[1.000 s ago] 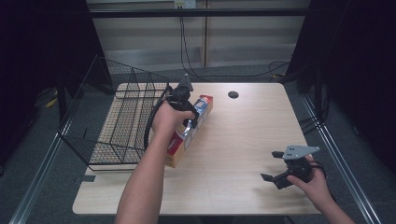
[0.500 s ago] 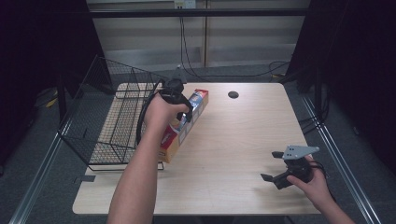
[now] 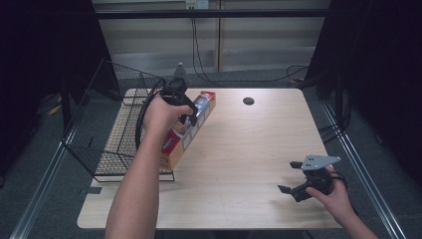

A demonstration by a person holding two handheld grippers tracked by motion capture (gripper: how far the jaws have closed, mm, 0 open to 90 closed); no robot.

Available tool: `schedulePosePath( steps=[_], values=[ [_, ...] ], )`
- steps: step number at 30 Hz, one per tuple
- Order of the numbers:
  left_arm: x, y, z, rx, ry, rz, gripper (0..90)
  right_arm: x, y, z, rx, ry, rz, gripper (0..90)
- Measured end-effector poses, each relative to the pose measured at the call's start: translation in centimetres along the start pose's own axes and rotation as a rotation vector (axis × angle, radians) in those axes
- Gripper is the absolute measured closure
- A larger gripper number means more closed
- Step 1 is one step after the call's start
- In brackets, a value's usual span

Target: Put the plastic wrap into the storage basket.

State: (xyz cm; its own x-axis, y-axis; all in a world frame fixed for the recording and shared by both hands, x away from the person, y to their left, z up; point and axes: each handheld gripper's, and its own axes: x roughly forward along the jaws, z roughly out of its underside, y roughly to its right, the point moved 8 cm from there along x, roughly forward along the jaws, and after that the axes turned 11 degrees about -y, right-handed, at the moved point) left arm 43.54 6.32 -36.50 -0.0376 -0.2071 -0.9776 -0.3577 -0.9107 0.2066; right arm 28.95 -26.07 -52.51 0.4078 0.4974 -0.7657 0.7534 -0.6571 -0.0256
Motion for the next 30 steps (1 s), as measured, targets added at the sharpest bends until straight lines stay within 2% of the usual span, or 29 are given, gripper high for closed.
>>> schedulePosePath(
  steps=[12,30],
  values=[
    [-2.0,-1.0,0.4,-0.024,0.022,-0.016,44.5,0.0,0.0,-0.1,-0.001,0.004,-0.001,2.8],
    [-3.9,-3.0,1.2,-0.048,0.014,-0.032,44.6,0.0,0.0,0.0,0.004,0.0,-0.002,2.8]
  ],
)
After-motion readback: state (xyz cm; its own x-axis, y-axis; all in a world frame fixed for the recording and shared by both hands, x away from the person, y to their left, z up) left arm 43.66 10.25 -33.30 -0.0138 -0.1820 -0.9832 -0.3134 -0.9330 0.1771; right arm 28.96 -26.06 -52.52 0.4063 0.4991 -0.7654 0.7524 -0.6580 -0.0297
